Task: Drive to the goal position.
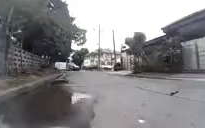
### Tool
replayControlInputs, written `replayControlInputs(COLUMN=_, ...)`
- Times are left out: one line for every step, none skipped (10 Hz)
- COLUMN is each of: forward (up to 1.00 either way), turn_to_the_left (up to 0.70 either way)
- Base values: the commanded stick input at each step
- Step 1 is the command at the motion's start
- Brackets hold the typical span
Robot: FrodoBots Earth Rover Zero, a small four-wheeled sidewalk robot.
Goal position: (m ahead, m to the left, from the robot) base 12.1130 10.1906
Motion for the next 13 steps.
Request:
replayControlInputs(forward=1.0, turn_to_the_left=0.07)
replayControlInputs(forward=1.0, turn_to_the_left=0.34)
replayControlInputs(forward=1.0, turn_to_the_left=0.4)
replayControlInputs(forward=1.0, turn_to_the_left=0.4)
replayControlInputs(forward=1.0, turn_to_the_left=0.37)
replayControlInputs(forward=1.0, turn_to_the_left=0.31)
replayControlInputs(forward=1.0, turn_to_the_left=0.0)
replayControlInputs(forward=1.0, turn_to_the_left=0.0)
replayControlInputs(forward=1.0, turn_to_the_left=0.0)
replayControlInputs(forward=1.0, turn_to_the_left=0.0)
replayControlInputs(forward=1.0, turn_to_the_left=0.0)
replayControlInputs(forward=1.0, turn_to_the_left=0.0)
replayControlInputs(forward=1.0, turn_to_the_left=-0.01)
